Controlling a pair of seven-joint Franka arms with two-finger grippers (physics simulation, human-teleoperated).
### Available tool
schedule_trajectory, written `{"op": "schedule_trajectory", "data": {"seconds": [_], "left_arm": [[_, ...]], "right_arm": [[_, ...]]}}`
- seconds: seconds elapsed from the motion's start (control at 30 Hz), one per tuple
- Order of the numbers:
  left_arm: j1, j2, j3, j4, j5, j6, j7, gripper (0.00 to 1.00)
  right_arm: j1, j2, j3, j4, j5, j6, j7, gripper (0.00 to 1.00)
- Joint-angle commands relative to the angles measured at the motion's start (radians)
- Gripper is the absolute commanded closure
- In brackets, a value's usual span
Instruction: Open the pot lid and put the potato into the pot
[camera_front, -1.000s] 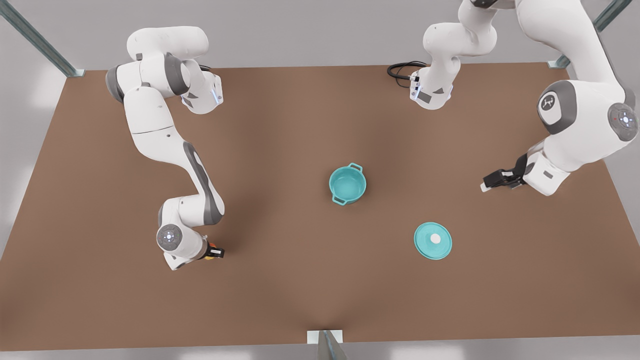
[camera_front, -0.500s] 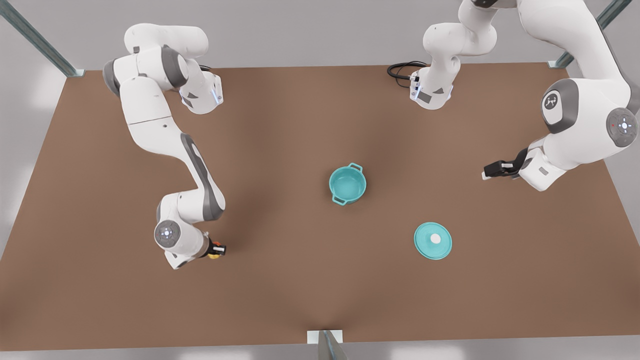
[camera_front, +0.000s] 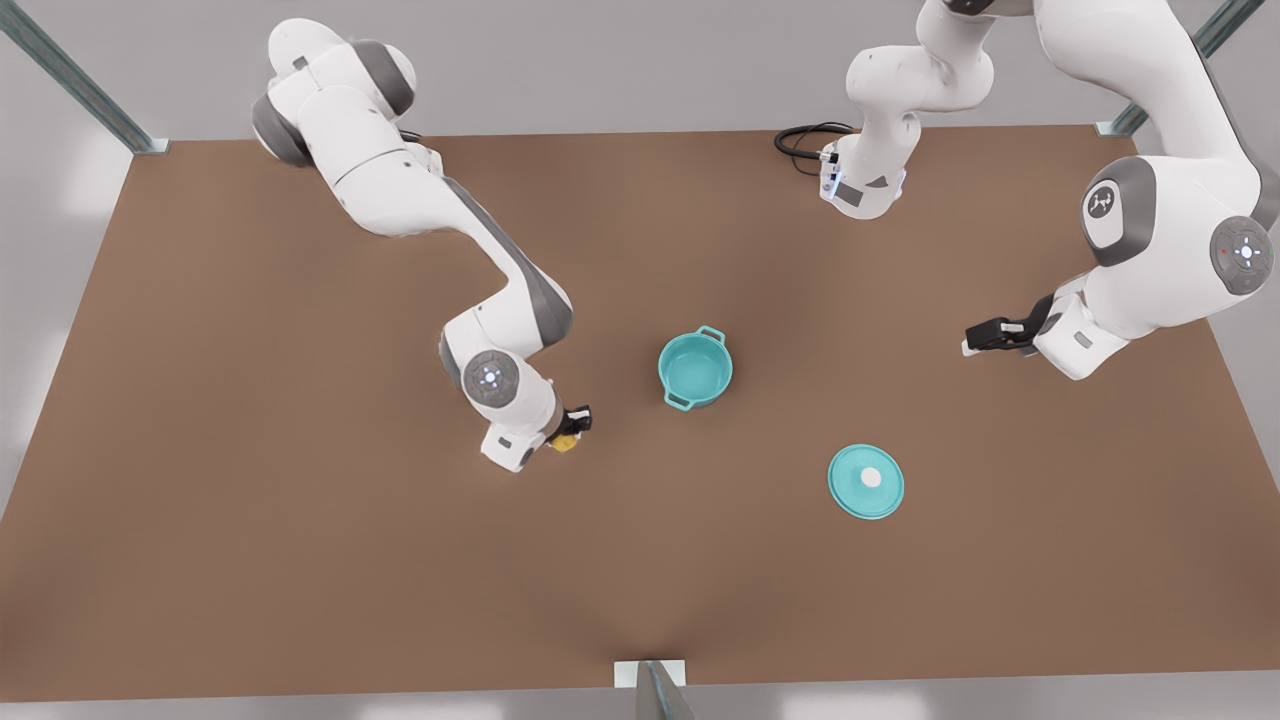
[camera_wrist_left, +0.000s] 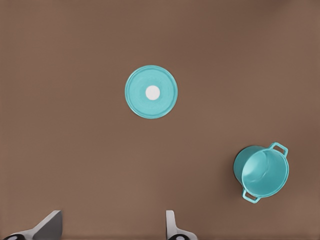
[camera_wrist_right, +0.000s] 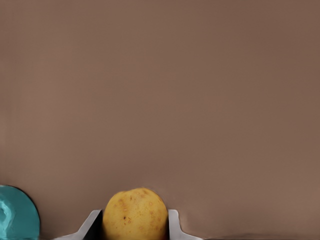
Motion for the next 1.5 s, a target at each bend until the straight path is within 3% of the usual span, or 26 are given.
{"op": "schedule_trajectory", "data": {"seconds": [0.0, 0.1, 0.23, 0.5, 0.83, 0.87, 0.9, 0.93, 0.97, 1.03, 1.1, 1.13, 1.2, 1.23, 1.27, 1.33, 1.47], "left_arm": [[0.002, -0.001, 0.002, 0.001, -0.001, -0.003, 0.027, 0.00], [0.000, -0.001, 0.000, 0.001, -0.001, -0.003, 0.026, 0.00], [0.000, -0.001, 0.000, 0.001, -0.001, -0.003, 0.020, 0.00], [0.000, 0.001, -0.003, 0.002, -0.004, -0.001, 0.018, 0.00], [0.000, 0.001, -0.002, 0.004, -0.010, 0.002, 0.023, 0.00], [0.002, 0.001, 0.000, 0.004, -0.013, 0.004, 0.026, 0.00], [0.002, 0.001, 0.000, 0.004, -0.013, 0.004, 0.026, 0.00], [0.000, 0.002, -0.002, 0.004, -0.010, 0.004, 0.026, 0.00], [0.000, 0.002, -0.002, 0.004, -0.007, 0.004, 0.024, 0.00], [-0.005, 0.004, -0.003, 0.014, -0.011, 0.004, 0.017, 0.00], [-0.008, 0.007, -0.005, 0.034, -0.001, 0.005, 0.024, 0.00], [-0.008, 0.017, -0.005, 0.048, -0.007, 0.004, 0.023, 0.00], [-0.008, 0.017, -0.006, 0.048, -0.002, 0.005, 0.024, 0.00], [-0.008, 0.017, -0.006, 0.048, -0.002, 0.005, 0.024, 0.00], [-0.008, 0.024, -0.005, 0.048, -0.001, 0.004, 0.023, 0.00], [-0.009, 0.024, -0.005, 0.048, -0.001, 0.004, 0.023, 0.00], [-0.008, 0.024, -0.006, 0.048, -0.002, 0.005, 0.020, 0.00]], "right_arm": [[0.052, -0.001, 0.000, 0.008, -0.011, -0.012, 0.095, 0.53], [0.138, 0.016, 0.000, 0.028, -0.013, 0.001, 0.126, 0.54], [0.245, 0.133, -0.001, 0.193, -0.013, 0.028, 0.158, 0.53], [0.322, 0.214, -0.001, 0.192, -0.013, 0.263, 0.173, 0.53], [0.356, 0.222, -0.001, 0.137, -0.011, 0.298, 0.254, 0.53], [0.356, 0.222, 0.000, 0.135, -0.011, 0.297, 0.259, 0.51], [0.356, 0.222, -0.001, 0.135, -0.011, 0.298, 0.259, 0.38], [0.356, 0.222, -0.001, 0.135, -0.011, 0.298, 0.277, 0.14], [0.354, 0.213, -0.001, 0.135, -0.011, 0.297, 0.282, 0.00], [0.354, 0.199, -0.001, 0.135, -0.010, 0.284, 0.290, 0.00], [0.316, 0.112, -0.041, 0.144, -0.006, 0.158, 0.294, 0.00], [0.144, 0.012, -0.052, 0.150, -0.022, -0.044, 0.244, 0.00], [-0.167, -0.047, -0.058, 0.186, -0.025, -0.249, -0.232, 0.00], [-0.242, -0.060, -0.116, 0.189, -0.026, -0.329, -0.385, 0.00], [-0.252, -0.067, -0.187, 0.193, -0.083, -0.338, -0.497, 0.00], [-0.256, -0.067, -0.231, 0.193, -0.091, -0.418, -0.499, 0.00], [-0.261, -0.082, -0.231, 0.193, -0.083, -0.418, -0.499, 0.00]]}}
